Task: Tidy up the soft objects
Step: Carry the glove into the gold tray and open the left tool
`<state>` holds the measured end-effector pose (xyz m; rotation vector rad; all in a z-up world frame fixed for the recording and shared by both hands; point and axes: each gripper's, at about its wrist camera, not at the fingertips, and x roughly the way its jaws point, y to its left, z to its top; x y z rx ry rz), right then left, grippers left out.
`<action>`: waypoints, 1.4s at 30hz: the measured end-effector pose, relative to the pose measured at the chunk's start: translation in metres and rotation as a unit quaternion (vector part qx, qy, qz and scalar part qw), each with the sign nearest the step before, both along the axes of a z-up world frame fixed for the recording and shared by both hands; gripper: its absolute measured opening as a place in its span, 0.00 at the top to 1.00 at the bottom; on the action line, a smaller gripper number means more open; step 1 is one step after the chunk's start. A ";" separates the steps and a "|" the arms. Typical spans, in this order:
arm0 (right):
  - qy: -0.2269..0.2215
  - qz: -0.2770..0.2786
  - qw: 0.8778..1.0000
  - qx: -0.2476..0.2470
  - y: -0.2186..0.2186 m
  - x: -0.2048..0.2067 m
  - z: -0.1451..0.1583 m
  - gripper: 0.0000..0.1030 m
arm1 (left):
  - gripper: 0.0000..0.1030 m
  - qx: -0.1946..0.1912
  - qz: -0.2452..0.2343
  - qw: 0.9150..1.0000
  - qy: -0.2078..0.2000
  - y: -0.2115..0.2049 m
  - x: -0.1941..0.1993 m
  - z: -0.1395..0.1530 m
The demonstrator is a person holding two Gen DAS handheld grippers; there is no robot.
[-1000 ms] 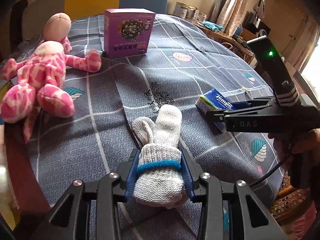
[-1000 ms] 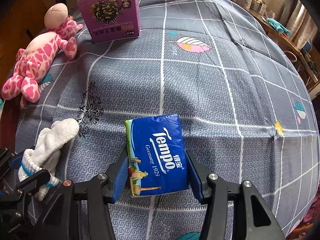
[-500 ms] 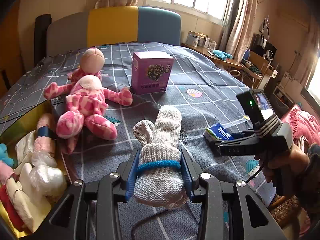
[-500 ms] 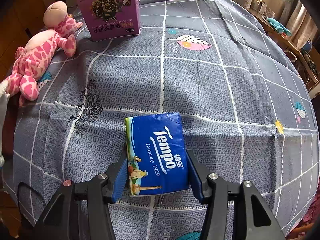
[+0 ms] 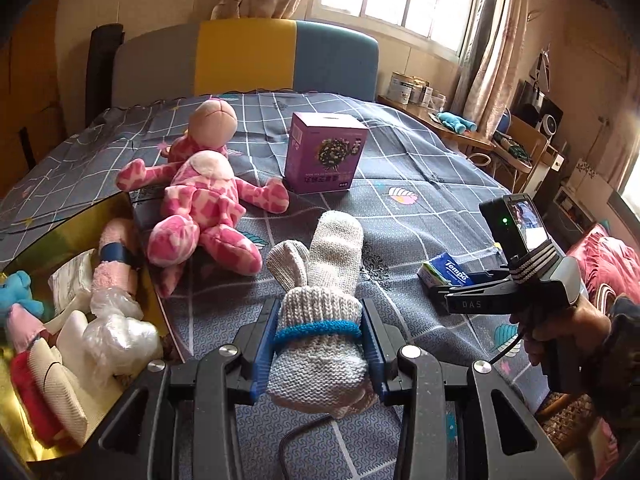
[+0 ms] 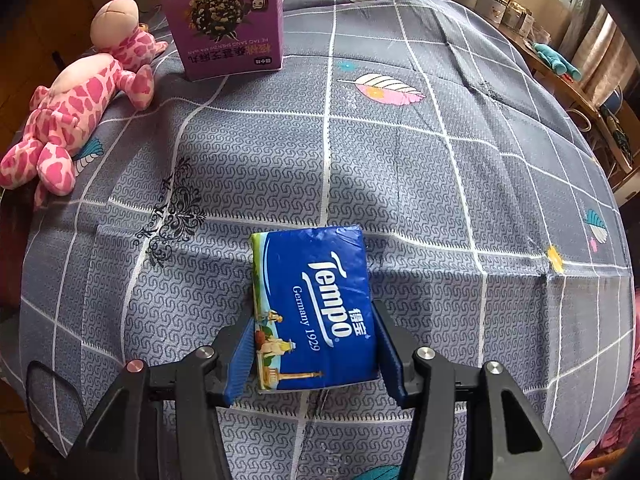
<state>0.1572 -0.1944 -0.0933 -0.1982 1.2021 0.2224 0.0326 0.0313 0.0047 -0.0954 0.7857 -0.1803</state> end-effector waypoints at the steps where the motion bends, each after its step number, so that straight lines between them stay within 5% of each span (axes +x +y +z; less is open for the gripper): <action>1: -0.001 0.000 1.000 -0.001 0.000 -0.001 0.000 0.48 | 0.61 -0.001 0.002 1.000 0.000 0.002 -0.001 0.001; 9: -0.009 0.009 1.000 -0.011 0.002 -0.004 0.002 0.48 | 0.61 -0.026 0.025 0.999 -0.005 0.031 -0.014 0.011; 14: -0.009 0.010 1.000 -0.012 0.002 -0.004 0.002 0.48 | 0.61 -0.053 0.084 0.995 -0.014 0.084 -0.025 0.023; 24: -0.012 0.013 1.000 -0.018 0.004 -0.006 0.003 0.48 | 0.61 -0.093 0.255 0.962 0.006 0.231 -0.043 0.006; 29: -0.013 0.014 1.000 -0.020 0.004 -0.006 0.003 0.48 | 0.61 -0.094 0.288 0.953 0.027 0.266 -0.030 -0.015; 36: -0.013 0.015 1.000 -0.020 0.004 -0.006 0.003 0.48 | 0.45 -0.071 0.313 0.944 0.079 0.278 -0.005 -0.054; 42: -0.013 0.015 1.000 -0.020 0.004 -0.006 0.003 0.48 | 0.28 -0.045 0.328 0.942 0.051 0.268 -0.021 -0.047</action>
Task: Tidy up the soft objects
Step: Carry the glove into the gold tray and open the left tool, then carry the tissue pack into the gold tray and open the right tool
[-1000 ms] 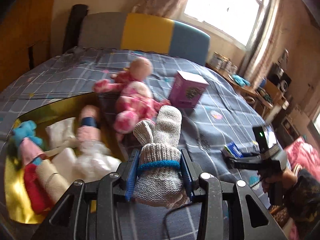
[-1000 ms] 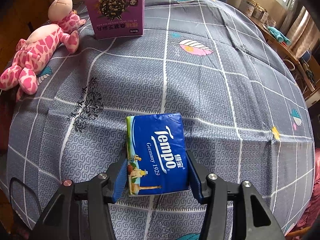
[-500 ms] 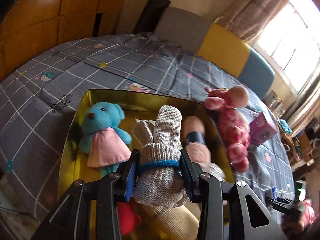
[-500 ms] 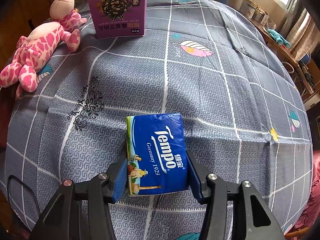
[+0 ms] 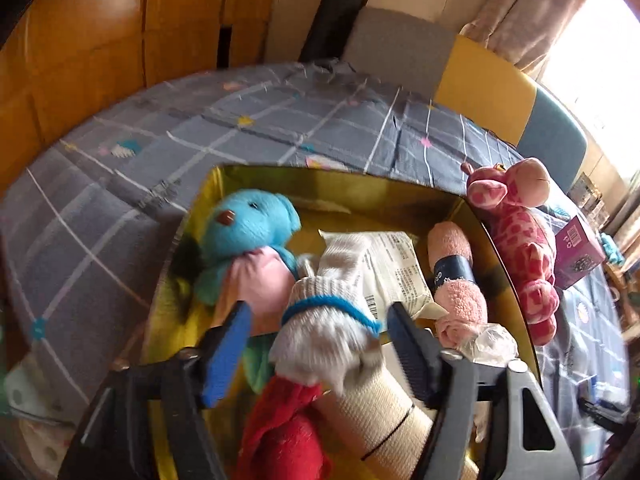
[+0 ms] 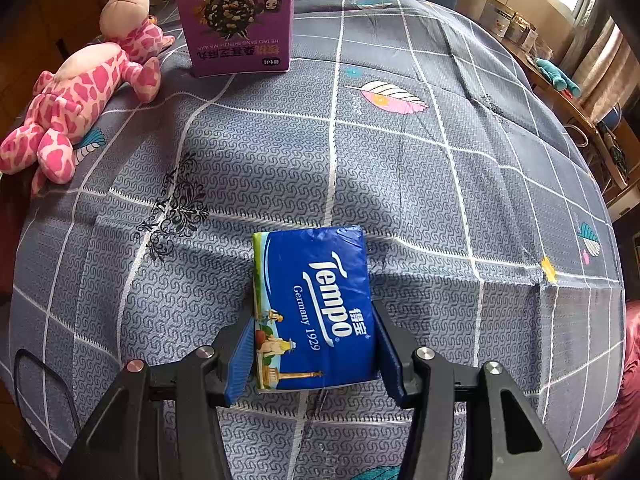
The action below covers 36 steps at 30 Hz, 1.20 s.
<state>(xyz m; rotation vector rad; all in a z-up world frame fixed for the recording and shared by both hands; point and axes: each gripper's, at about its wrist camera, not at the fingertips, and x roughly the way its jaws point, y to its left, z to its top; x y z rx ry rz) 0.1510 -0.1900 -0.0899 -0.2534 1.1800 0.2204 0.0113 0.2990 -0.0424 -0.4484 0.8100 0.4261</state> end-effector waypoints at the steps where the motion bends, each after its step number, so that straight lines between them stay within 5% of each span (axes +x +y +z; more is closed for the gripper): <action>1: 0.000 0.000 1.000 0.000 0.000 0.000 0.000 0.48 | 0.28 0.014 0.002 1.000 -0.003 -0.004 -0.004 0.004; 18: -0.010 0.000 1.000 -0.017 0.002 -0.002 0.001 0.48 | 0.21 0.100 -0.034 0.994 -0.040 -0.066 -0.052 0.050; 28: -0.014 -0.005 1.000 -0.017 0.017 -0.008 0.010 0.49 | 0.18 0.100 -0.034 0.994 -0.040 -0.074 -0.069 0.052; 36: -0.045 0.074 0.995 0.038 0.087 -0.030 0.048 0.49 | 0.17 0.094 -0.020 0.995 -0.039 -0.064 -0.077 0.049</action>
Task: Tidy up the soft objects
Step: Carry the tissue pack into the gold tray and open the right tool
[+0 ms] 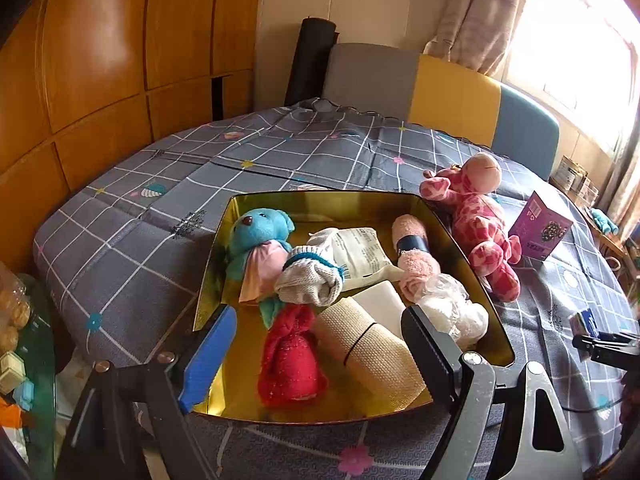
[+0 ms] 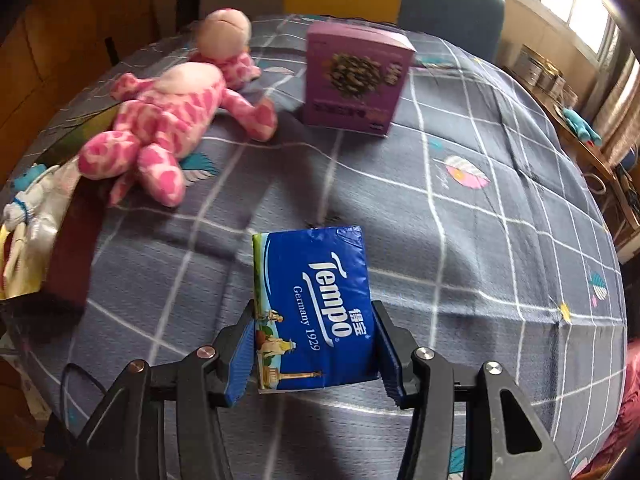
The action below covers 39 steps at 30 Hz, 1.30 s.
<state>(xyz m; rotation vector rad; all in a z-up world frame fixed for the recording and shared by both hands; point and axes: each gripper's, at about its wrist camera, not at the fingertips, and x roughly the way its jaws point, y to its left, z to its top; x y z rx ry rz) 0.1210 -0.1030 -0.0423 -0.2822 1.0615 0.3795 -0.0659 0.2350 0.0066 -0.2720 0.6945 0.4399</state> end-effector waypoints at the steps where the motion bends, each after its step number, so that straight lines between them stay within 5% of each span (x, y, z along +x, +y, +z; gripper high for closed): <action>1: -0.002 0.017 1.000 0.006 0.013 -0.004 0.003 0.49 | 0.17 -0.001 0.001 1.000 0.000 0.001 -0.001 -0.001; 15: -0.015 0.196 0.978 0.075 0.179 -0.051 0.045 0.49 | 0.17 -0.011 0.018 1.000 0.002 0.014 -0.013 -0.006; 25: 0.000 0.223 0.972 0.080 0.258 -0.047 0.030 0.49 | 0.17 -0.018 0.034 0.999 -0.002 0.028 -0.020 -0.006; 30: 0.018 0.226 0.973 0.036 0.287 -0.041 0.000 0.49 | 0.17 -0.022 0.041 0.999 -0.001 0.033 -0.023 -0.008; 32: 0.023 0.220 0.975 0.011 0.293 -0.039 -0.016 0.49 | 0.17 -0.025 0.042 0.999 0.000 0.034 -0.023 -0.010; 39: 0.046 0.216 0.974 0.039 0.285 -0.039 -0.023 0.48 | 0.17 -0.031 0.043 0.999 0.005 0.035 -0.022 -0.014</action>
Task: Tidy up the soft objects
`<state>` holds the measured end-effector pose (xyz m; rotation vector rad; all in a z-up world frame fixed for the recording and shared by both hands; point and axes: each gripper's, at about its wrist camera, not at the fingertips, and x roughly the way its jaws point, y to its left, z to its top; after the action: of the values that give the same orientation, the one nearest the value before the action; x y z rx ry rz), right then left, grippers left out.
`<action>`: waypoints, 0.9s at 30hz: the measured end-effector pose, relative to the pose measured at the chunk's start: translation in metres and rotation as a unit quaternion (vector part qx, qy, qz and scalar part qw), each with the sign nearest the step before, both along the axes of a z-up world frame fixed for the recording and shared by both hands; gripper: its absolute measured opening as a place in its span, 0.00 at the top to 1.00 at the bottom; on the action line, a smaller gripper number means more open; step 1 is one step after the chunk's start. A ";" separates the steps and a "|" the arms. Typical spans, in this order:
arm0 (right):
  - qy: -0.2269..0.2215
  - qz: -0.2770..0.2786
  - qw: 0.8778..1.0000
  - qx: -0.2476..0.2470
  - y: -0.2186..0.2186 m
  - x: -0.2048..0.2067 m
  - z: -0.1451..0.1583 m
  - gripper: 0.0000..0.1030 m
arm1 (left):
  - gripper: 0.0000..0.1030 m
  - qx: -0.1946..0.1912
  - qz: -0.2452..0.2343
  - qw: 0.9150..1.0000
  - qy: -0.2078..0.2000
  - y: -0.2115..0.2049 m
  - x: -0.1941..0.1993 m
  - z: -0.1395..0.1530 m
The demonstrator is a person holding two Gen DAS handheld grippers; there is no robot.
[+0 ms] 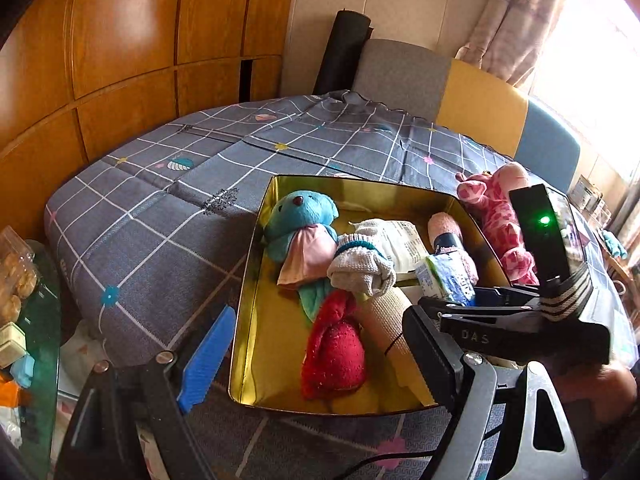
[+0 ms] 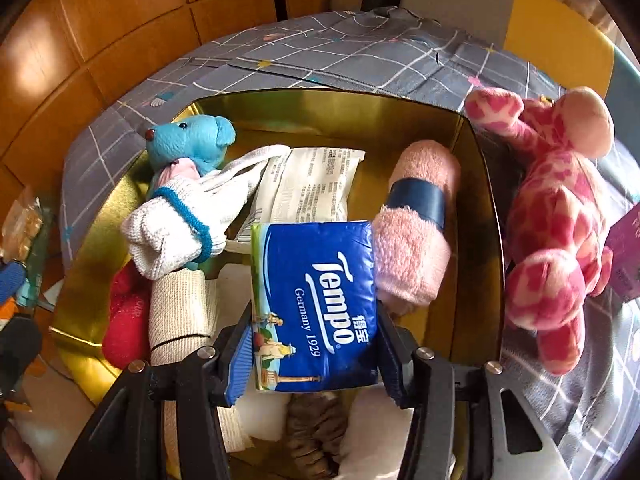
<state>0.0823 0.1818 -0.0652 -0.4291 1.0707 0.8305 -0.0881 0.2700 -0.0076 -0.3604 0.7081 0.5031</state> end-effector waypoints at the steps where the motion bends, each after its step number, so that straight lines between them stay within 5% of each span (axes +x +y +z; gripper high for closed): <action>1: 0.003 -0.002 1.000 0.007 -0.003 0.000 0.001 0.48 | 0.17 -0.001 0.001 1.000 0.000 0.000 0.000 0.000; 16: -0.057 -0.046 0.994 0.079 -0.056 -0.028 0.041 0.38 | 0.03 0.015 -0.001 1.000 -0.010 -0.013 -0.002 0.010; 27: -0.127 -0.129 0.978 0.100 -0.107 -0.055 0.059 0.38 | 0.00 0.068 -0.008 0.997 -0.032 -0.048 -0.008 0.034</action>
<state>0.0277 0.0744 -0.0064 -0.2134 0.7768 0.6258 -0.0965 0.2225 0.0259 -0.2419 0.6106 0.5194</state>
